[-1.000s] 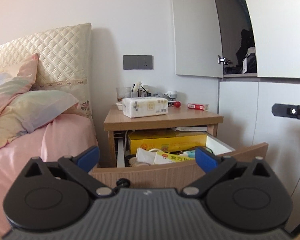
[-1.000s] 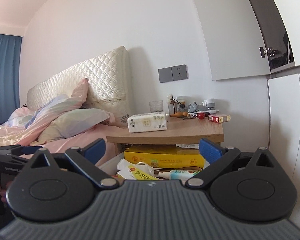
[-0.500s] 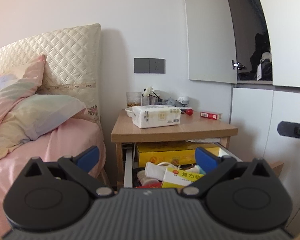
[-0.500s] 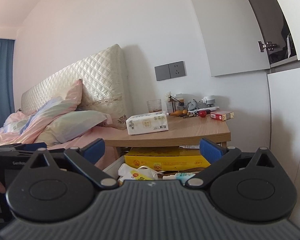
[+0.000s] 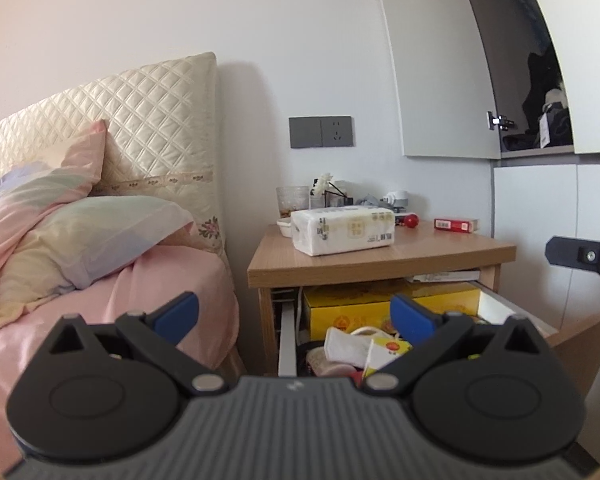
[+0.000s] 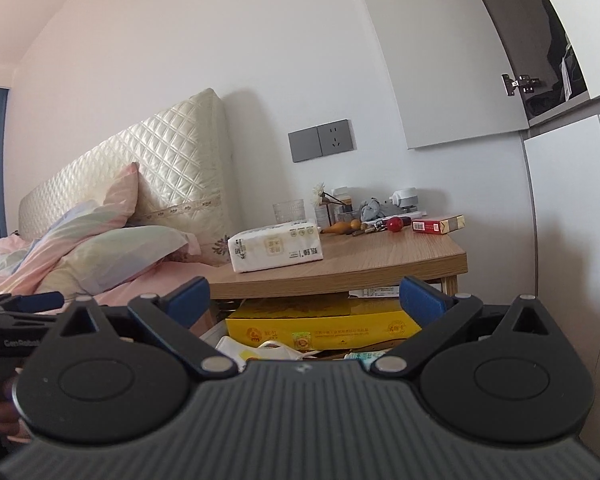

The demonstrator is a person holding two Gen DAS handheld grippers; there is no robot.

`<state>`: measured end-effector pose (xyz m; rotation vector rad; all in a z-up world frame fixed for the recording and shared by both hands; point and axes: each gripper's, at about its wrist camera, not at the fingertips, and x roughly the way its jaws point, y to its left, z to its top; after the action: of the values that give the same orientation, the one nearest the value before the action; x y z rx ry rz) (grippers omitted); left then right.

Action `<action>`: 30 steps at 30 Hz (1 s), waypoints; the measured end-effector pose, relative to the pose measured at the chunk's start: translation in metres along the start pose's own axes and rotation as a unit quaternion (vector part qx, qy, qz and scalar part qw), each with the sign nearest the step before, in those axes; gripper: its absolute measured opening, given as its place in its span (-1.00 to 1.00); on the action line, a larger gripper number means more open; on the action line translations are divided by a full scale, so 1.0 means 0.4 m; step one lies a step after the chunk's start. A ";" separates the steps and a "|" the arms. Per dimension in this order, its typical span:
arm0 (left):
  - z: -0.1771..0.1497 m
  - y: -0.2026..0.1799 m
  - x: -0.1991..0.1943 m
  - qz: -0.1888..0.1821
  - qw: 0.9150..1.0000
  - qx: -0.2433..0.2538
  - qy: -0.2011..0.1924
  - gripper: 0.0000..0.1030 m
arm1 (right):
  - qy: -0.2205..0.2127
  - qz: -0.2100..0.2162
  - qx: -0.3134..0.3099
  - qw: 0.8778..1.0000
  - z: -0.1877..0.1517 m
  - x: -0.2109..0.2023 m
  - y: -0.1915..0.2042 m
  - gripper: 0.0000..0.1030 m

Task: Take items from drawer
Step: 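Lower the right tool over the open drawer contents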

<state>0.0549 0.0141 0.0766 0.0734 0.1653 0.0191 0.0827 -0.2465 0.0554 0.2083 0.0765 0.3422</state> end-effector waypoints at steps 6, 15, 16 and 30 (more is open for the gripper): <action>-0.016 -0.005 0.017 -0.007 1.000 -0.013 -0.003 1.00 | 0.019 -0.013 -0.018 1.000 -0.033 0.028 0.026 1.00; -0.030 -0.021 0.040 -0.014 1.000 -0.020 0.005 1.00 | 0.025 -0.020 -0.022 0.999 -0.054 0.040 0.034 1.00; -0.032 -0.020 0.041 -0.014 1.000 -0.023 0.008 1.00 | 0.026 -0.021 -0.023 0.999 -0.054 0.039 0.034 1.00; -0.041 -0.014 0.035 -0.013 0.999 -0.031 0.021 0.99 | 0.034 -0.054 -0.020 0.998 -0.052 0.008 0.018 1.00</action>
<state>0.0660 0.0100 0.0580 0.0093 0.2081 0.0001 0.0810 -0.2350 0.0366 0.1516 0.1468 0.2420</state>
